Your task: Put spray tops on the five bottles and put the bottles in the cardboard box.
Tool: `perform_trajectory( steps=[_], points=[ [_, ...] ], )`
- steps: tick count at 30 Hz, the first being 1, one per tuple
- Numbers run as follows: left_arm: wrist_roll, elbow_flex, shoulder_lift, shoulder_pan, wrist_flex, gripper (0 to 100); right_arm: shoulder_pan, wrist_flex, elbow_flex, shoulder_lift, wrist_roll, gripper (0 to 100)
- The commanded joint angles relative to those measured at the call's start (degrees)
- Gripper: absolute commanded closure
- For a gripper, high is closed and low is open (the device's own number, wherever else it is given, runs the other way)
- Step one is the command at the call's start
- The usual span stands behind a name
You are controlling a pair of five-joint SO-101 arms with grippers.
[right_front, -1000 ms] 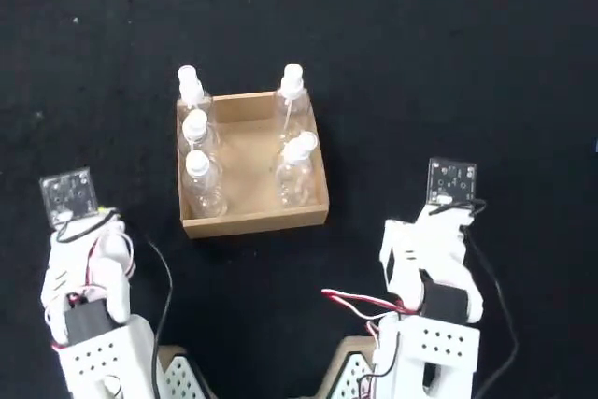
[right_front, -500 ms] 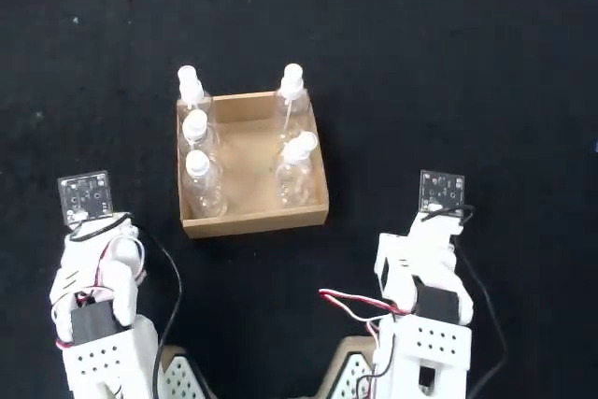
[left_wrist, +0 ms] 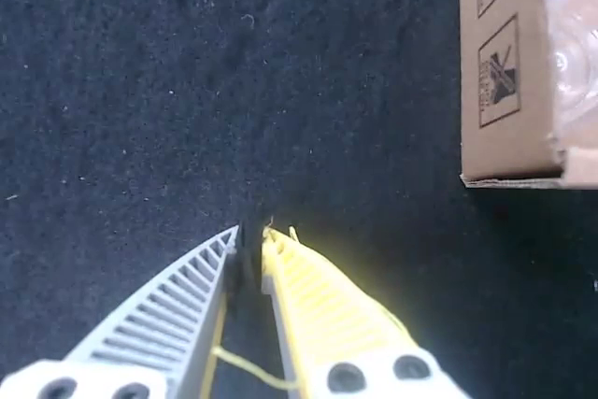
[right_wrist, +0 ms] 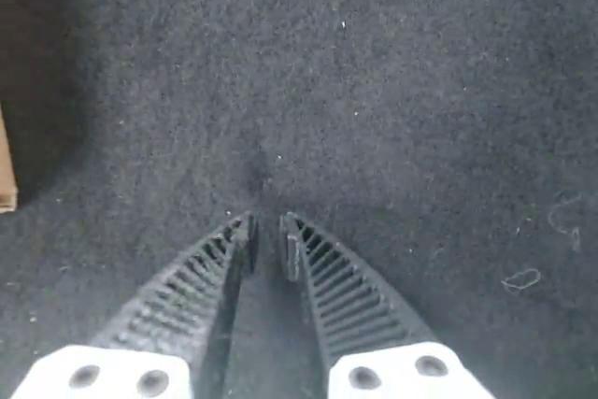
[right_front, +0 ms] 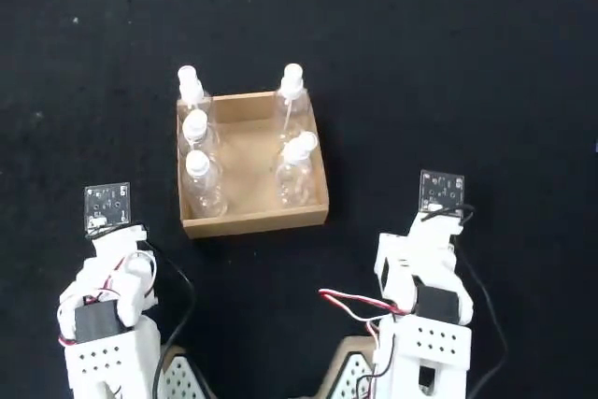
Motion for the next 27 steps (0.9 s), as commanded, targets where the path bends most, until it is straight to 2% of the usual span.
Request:
perform_trajectory(
  steps=[1, 6, 13, 27],
  points=[
    [-0.5, 1.4, -0.1, 0.4, 0.8, 97, 0.9, 0.0, -0.6, -1.5, 0.4, 98.0],
    [-0.4, 1.4, -0.2, 0.3, 0.9, 97, 0.9, 0.0, -0.6, -1.5, 0.4, 98.0],
    [-0.4, 1.3, -2.0, 4.1, 1.1, 97, 0.9, 0.0, -0.6, -1.5, 0.4, 98.0],
    [-0.3, 1.3, -1.6, 3.7, 1.1, 97, 0.4, 0.0, -0.6, -1.5, 0.4, 98.0]
  ],
)
